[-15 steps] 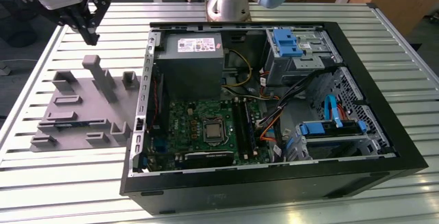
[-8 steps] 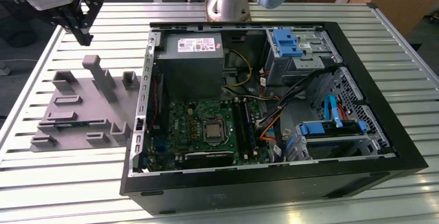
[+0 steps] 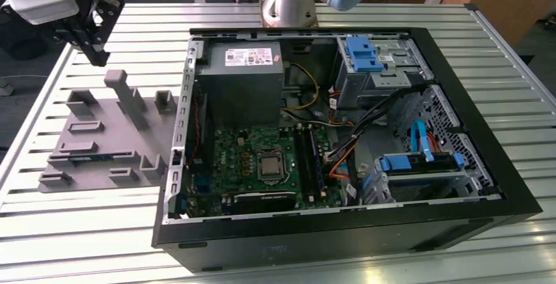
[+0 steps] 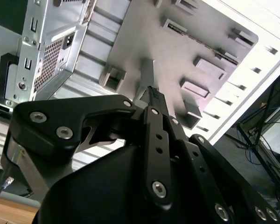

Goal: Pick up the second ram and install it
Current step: 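Reach for the second ram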

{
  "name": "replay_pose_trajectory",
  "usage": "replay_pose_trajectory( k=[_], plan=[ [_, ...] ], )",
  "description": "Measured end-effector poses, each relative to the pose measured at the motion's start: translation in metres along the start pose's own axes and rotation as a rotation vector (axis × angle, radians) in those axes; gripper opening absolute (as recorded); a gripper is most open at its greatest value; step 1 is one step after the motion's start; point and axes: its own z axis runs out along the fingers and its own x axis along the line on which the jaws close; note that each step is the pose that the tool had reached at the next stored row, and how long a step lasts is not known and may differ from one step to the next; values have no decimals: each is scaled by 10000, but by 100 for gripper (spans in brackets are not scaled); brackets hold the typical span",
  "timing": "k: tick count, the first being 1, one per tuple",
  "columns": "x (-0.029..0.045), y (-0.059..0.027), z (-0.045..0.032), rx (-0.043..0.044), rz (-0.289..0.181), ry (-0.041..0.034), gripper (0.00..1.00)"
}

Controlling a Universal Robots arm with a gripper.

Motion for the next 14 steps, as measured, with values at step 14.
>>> replay_pose_trajectory(
  k=[14],
  plan=[
    [335, -75, 12, 0, -41, 1, 11]
  ],
)
